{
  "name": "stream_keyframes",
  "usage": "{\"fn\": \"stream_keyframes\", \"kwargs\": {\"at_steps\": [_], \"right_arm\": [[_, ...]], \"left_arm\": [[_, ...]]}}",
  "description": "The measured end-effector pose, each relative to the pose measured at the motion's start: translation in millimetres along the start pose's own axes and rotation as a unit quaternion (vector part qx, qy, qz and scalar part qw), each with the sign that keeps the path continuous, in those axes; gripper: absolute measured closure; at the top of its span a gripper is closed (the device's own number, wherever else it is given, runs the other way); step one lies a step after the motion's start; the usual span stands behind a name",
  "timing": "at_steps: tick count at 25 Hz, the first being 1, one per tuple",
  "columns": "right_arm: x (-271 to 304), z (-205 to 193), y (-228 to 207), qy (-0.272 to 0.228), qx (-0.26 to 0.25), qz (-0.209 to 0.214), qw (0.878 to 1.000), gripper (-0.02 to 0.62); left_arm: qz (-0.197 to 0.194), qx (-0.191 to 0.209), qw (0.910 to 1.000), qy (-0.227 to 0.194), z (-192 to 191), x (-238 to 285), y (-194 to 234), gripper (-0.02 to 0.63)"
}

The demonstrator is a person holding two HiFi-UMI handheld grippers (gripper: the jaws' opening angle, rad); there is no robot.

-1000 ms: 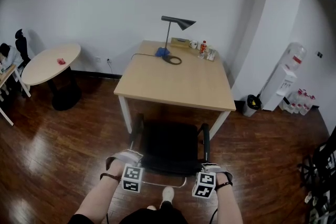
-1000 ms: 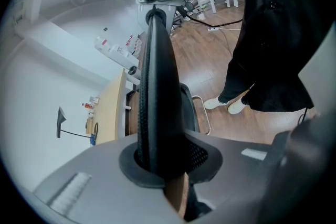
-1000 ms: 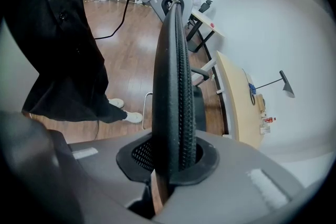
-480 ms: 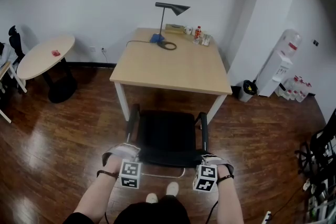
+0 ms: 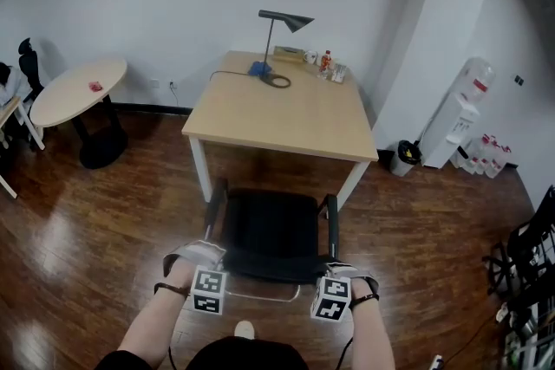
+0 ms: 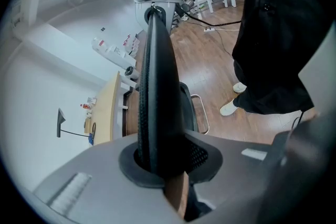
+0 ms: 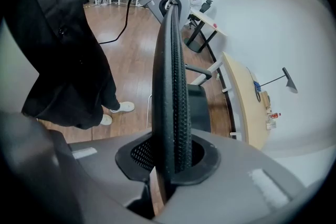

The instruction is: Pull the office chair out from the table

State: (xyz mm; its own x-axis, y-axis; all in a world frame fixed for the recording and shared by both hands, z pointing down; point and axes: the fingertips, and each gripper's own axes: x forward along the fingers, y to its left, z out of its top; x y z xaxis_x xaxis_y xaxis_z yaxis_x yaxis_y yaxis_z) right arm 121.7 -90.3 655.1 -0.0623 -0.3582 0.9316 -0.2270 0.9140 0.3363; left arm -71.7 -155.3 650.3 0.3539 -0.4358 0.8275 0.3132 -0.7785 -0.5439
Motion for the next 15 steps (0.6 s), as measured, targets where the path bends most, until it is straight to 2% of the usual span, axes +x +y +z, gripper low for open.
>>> {"fn": "stream_keyframes", "kwargs": {"at_steps": [7,11,14,15], "right_arm": [[-13.4,1.6,26.7,-0.004,0.003,0.011,1.0,0.525],[-21.3,2.1,31.2,-0.018,0.003,-0.01,1.0,0.514],[-32.8,2.7,32.0,-0.044,0.001,-0.042,0.998,0.483],[-38.7,2.1,31.9,-0.05,-0.001,-0.053,0.997,0.471]], "left_arm": [[-0.007,-0.003,1.0,0.001,6.4,-12.6,-20.7,0.555],[-0.012,-0.01,0.9998,0.01,8.6,-17.2,-28.8,0.555],[-0.02,-0.01,0.9994,0.028,11.0,-20.0,-36.6,0.473],[-0.011,-0.014,0.9994,0.03,13.3,-23.2,-34.9,0.471]]}}
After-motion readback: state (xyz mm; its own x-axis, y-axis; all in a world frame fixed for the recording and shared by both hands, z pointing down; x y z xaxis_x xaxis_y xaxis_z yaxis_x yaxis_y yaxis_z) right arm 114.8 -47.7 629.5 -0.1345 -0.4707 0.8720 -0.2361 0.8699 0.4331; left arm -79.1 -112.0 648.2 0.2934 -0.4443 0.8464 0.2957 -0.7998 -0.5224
